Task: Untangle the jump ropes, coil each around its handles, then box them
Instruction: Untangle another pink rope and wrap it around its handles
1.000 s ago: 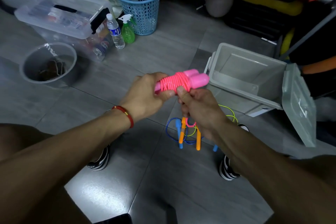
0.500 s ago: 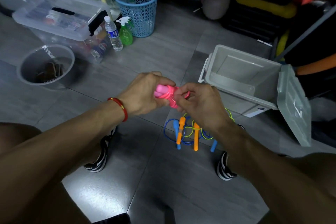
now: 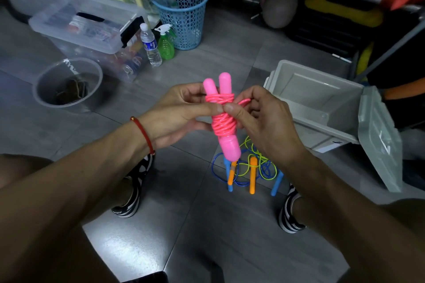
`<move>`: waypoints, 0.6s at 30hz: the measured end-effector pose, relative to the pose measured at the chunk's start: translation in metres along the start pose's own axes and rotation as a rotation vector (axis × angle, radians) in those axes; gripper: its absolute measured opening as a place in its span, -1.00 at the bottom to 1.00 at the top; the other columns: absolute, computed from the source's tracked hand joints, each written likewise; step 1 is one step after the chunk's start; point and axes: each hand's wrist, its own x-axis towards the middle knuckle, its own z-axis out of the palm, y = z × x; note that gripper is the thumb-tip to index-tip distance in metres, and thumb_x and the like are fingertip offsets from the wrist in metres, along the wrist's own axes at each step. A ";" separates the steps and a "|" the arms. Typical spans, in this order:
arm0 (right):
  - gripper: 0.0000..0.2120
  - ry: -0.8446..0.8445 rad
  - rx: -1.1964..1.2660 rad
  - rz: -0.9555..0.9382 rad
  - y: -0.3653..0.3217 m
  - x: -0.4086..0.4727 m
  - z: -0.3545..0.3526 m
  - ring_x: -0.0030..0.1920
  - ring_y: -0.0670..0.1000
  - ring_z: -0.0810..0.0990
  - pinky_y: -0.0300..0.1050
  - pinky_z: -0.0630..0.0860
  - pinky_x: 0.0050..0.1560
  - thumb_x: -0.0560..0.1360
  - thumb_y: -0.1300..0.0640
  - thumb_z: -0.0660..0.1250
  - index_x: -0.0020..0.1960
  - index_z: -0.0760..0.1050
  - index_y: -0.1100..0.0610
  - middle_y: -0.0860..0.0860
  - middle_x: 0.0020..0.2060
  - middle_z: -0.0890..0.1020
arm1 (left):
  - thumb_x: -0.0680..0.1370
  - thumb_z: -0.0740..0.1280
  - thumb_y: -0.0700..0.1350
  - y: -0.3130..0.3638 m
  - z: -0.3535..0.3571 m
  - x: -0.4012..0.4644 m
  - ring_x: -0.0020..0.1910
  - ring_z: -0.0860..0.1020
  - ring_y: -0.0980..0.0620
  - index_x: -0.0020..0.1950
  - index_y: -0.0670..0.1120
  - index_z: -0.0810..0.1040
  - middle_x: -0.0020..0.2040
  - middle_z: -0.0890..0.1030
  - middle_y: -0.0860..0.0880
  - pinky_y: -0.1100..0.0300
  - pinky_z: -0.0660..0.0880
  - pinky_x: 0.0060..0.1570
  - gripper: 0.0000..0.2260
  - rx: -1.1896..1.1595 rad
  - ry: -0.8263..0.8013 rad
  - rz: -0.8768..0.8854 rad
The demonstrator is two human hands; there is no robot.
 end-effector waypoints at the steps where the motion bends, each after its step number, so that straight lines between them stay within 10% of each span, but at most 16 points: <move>1: -0.78 0.017 -0.019 0.009 0.000 0.000 0.001 -0.29 0.05 0.65 0.16 0.59 -0.18 0.50 -0.14 0.43 -0.07 0.48 -0.02 0.01 -0.32 0.65 | 0.48 0.42 -0.33 0.000 0.001 0.000 0.07 0.61 -0.21 0.27 -0.40 0.47 0.13 0.58 -0.35 -0.23 0.57 0.10 -0.61 -0.019 -0.004 -0.013; 18: -0.91 -0.111 0.104 0.121 -0.007 0.002 -0.013 -0.43 -0.03 0.59 -0.27 0.49 -0.37 0.60 0.27 0.33 -0.03 0.61 0.15 0.09 -0.38 0.63 | 0.58 0.39 -0.18 -0.020 0.007 0.006 0.11 0.60 -0.04 0.30 -0.19 0.55 0.32 0.56 -0.21 -0.13 0.55 0.20 -0.70 0.276 0.106 0.081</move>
